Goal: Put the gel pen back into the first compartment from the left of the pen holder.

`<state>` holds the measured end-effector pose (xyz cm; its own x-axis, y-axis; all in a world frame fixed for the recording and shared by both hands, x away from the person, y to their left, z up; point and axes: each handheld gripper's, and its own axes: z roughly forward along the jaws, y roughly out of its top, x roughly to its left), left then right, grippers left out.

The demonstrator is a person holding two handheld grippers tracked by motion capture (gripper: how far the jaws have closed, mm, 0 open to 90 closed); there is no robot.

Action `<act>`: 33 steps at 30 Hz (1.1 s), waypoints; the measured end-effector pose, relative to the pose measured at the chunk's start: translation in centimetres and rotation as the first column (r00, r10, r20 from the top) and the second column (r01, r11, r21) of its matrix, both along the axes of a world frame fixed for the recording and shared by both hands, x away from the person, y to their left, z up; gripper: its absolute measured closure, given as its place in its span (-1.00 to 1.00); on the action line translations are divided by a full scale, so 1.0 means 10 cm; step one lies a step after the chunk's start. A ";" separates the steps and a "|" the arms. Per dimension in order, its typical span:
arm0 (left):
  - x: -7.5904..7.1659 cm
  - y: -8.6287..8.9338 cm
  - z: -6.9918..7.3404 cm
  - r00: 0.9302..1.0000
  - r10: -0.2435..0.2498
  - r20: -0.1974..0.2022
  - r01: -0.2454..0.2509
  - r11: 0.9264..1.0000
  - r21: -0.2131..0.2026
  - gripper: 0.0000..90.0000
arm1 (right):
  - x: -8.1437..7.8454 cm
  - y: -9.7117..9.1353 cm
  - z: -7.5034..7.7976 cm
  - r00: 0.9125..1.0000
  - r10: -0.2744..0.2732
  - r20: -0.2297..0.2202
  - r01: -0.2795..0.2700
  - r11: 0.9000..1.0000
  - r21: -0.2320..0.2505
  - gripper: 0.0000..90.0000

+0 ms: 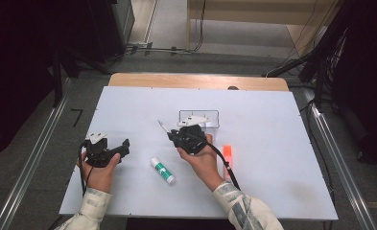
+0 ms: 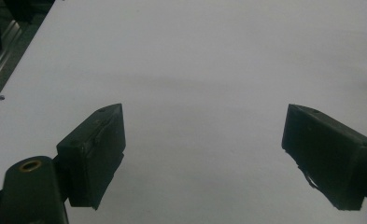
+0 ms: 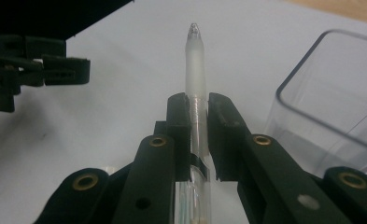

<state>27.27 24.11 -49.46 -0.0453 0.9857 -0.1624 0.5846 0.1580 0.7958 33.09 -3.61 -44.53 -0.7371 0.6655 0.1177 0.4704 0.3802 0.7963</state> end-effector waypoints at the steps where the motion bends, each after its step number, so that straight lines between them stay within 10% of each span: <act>1: 0.00 0.00 0.00 1.000 -0.001 -0.001 0.001 1.000 0.001 -0.69 | 0.01 -0.01 0.03 1.000 -0.002 0.006 0.002 1.000 0.004 0.73; 33: 0.00 0.00 0.00 1.000 -0.004 -0.002 0.004 1.000 0.001 -0.69 | 0.29 -0.04 0.42 0.997 -0.042 0.065 0.038 0.998 0.059 0.73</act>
